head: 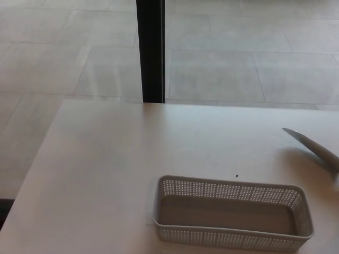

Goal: A garden tool is kept on the righthand side and a container is kept on the lefthand side on a desk infront of the robot. the robot uses its right hand to pick up the garden tool and makes a scooping motion inside the container

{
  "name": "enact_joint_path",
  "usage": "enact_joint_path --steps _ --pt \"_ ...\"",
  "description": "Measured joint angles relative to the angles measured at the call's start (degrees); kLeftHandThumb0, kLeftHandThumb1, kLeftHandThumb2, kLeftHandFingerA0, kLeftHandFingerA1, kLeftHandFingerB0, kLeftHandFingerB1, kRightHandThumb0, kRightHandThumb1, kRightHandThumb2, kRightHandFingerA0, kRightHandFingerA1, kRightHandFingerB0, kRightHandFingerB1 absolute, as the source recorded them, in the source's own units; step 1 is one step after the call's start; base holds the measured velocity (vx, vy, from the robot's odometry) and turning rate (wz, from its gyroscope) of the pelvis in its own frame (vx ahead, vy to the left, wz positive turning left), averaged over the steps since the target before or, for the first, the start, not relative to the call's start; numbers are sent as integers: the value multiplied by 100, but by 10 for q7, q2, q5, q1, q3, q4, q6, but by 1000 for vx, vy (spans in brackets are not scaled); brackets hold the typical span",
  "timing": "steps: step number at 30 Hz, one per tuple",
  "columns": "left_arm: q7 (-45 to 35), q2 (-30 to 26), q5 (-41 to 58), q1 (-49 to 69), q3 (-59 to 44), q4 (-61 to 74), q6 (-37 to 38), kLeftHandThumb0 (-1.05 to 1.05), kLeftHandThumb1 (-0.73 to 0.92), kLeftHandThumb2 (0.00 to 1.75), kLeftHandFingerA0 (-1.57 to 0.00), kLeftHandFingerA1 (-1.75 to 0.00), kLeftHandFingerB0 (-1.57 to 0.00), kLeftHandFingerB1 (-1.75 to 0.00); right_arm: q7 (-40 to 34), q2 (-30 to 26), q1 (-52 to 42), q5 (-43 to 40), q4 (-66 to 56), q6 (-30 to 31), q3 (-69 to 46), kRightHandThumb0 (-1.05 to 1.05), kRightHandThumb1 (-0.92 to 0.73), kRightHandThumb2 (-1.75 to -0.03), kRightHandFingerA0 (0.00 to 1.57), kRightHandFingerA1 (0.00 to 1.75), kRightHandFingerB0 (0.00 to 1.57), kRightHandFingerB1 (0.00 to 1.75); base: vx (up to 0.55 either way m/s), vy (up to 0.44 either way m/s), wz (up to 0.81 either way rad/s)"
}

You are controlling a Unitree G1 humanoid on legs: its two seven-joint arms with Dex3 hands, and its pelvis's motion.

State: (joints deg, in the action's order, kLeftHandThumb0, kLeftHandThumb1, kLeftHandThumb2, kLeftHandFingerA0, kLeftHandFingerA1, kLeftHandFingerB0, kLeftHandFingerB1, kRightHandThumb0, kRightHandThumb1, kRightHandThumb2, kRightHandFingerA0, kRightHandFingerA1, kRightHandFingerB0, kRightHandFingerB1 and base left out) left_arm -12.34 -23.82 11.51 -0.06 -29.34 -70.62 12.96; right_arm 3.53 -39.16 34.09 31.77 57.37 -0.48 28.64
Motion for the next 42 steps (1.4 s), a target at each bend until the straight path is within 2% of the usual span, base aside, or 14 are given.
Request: enact_joint_path --steps 8,9,12,15,17,22,24,28,29,33,34,37,41,42 --pt "0 -1 1 -6 7 -1 0 -103 -22 140 -88 -121 -97 -128 -57 11 0 51 14 21 62 -62 -50 -76 64 97 2 27 0 0 0" --pt "0 -2 1 -6 8 -1 0 -97 -22 136 -91 -121 -98 -127 -58 13 2 57 17 27 69 -58 -59 -58 66 105 4 27 0 0 0" --pt "0 -2 1 -7 10 -1 0 -103 -21 136 -88 -119 -90 -133 -59 20 9 71 30 47 90 -63 -45 -77 66 98 4 24 0 0 0" --pt "2 -2 1 -7 13 -2 0 -105 -13 139 -88 -118 -87 -125 -59 27 15 84 38 64 104 -30 -67 -61 68 122 19 28 0 0 0" --pt "3 -3 1 -7 15 -4 0 -105 -20 140 -91 -117 -86 -126 -62 31 16 89 40 74 108 -27 -71 -63 67 139 63 46 0 0 0" --pt "4 -3 1 -7 16 -3 0 -103 -14 140 -104 -124 -97 -122 -77 31 15 94 38 78 108 -31 -74 -64 70 136 61 50 0 0 0" --pt "4 -3 1 -6 17 -1 0 -104 -22 133 -91 -119 -94 -117 -88 31 12 95 34 78 107 -33 -84 -65 74 113 63 48 0 0 0" --pt "3 -4 1 -6 20 -2 0 -104 -19 136 -92 -112 -89 -117 -117 25 -1 94 30 67 89 -32 -82 -69 77 151 72 68 0 0 0" --pt "3 -4 1 -6 20 -2 0 -105 -14 138 -108 -118 -99 -118 -121 25 -3 94 29 64 87 -31 -81 -68 76 151 73 68 0 0 0" --pt "3 -5 1 -6 22 -4 0 -104 -10 140 -105 -120 -99 -117 -149 17 -21 91 26 36 64 -31 -80 -67 78 151 73 74 0 0 0" --pt "3 -5 1 -6 22 -4 0 -105 -12 140 -110 -117 -96 -121 -151 16 -22 91 25 33 62 -30 -81 -67 77 148 72 52 0 0 0" --pt "3 -5 1 -4 23 -2 0 -102 -15 142 -106 -122 -93 -125 -160 10 -33 84 21 10 40 -33 -77 -63 82 125 70 49 0 0 0" --pt "3 -5 1 -3 23 0 0 -100 -20 143 -94 -115 -88 -124 -175 3 -41 76 14 -19 13 -27 -79 -71 81 145 80 81 0 0 0" --pt "3 -5 1 -3 23 1 0 -104 -19 145 -92 -117 -88 -124 -178 3 -43 74 13 -26 6 -27 -79 -71 83 136 76 63 0 0 0"
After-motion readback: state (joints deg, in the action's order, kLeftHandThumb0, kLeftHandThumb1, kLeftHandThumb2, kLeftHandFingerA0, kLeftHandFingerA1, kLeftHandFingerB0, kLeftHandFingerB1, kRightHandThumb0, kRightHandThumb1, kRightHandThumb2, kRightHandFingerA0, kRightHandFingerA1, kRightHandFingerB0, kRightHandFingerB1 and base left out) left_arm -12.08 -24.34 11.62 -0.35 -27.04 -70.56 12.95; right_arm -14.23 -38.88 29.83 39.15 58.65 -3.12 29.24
